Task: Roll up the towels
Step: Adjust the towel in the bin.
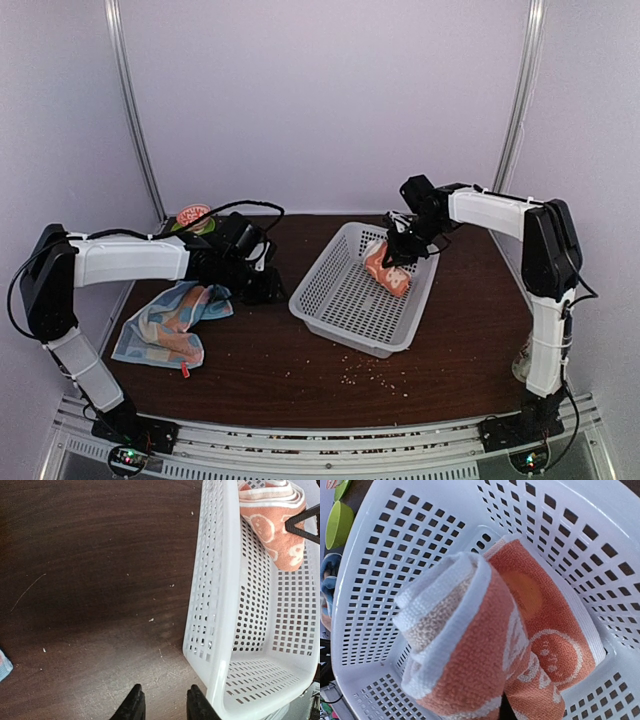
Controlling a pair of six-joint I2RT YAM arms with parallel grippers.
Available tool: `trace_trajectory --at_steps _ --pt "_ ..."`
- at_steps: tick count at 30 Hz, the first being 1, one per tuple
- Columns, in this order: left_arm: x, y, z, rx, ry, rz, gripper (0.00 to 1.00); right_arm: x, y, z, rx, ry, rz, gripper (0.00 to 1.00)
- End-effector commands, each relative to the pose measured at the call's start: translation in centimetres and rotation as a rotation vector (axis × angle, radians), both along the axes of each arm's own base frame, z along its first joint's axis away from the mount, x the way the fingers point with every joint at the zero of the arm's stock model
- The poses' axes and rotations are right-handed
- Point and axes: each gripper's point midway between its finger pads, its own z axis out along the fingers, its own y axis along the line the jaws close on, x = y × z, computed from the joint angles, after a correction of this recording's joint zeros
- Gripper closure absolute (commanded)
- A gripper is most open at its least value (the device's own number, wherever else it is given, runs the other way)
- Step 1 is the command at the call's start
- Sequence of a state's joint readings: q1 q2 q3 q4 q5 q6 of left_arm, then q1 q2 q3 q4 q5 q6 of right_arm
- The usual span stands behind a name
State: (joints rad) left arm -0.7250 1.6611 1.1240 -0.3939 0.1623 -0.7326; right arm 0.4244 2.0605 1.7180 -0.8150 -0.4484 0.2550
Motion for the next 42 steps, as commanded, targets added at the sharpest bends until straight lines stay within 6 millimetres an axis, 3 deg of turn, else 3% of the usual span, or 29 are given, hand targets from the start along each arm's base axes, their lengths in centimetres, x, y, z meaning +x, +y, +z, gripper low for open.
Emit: trace_trajectory --at_steps 1,10,20,26,32,39,42 --pt "1.0 -0.7 0.9 -0.028 -0.025 -0.011 0.7 0.2 0.9 1.8 0.145 0.04 -0.035 1.0" --pt "1.2 -1.0 1.0 -0.027 -0.026 -0.021 0.7 -0.1 1.4 -0.6 0.116 0.105 -0.016 1.0" --pt "1.4 -1.1 0.5 -0.018 -0.017 -0.024 0.7 1.6 3.3 1.1 0.267 0.051 -0.284 1.0" --pt "1.1 -1.1 -0.1 -0.025 -0.005 -0.028 0.7 3.0 2.9 0.1 0.347 0.045 -0.5 1.0" --pt "0.8 -1.4 -1.0 -0.037 0.013 -0.039 0.7 4.2 1.9 1.3 0.467 -0.009 -0.686 1.0" --pt "0.7 -1.8 -1.2 -0.049 0.023 -0.05 0.71 5.5 2.4 3.9 0.579 -0.07 -0.781 1.0" --pt "0.7 -1.9 -1.2 -0.052 0.024 -0.053 0.71 6.1 2.3 3.5 0.611 -0.062 -0.838 1.0"
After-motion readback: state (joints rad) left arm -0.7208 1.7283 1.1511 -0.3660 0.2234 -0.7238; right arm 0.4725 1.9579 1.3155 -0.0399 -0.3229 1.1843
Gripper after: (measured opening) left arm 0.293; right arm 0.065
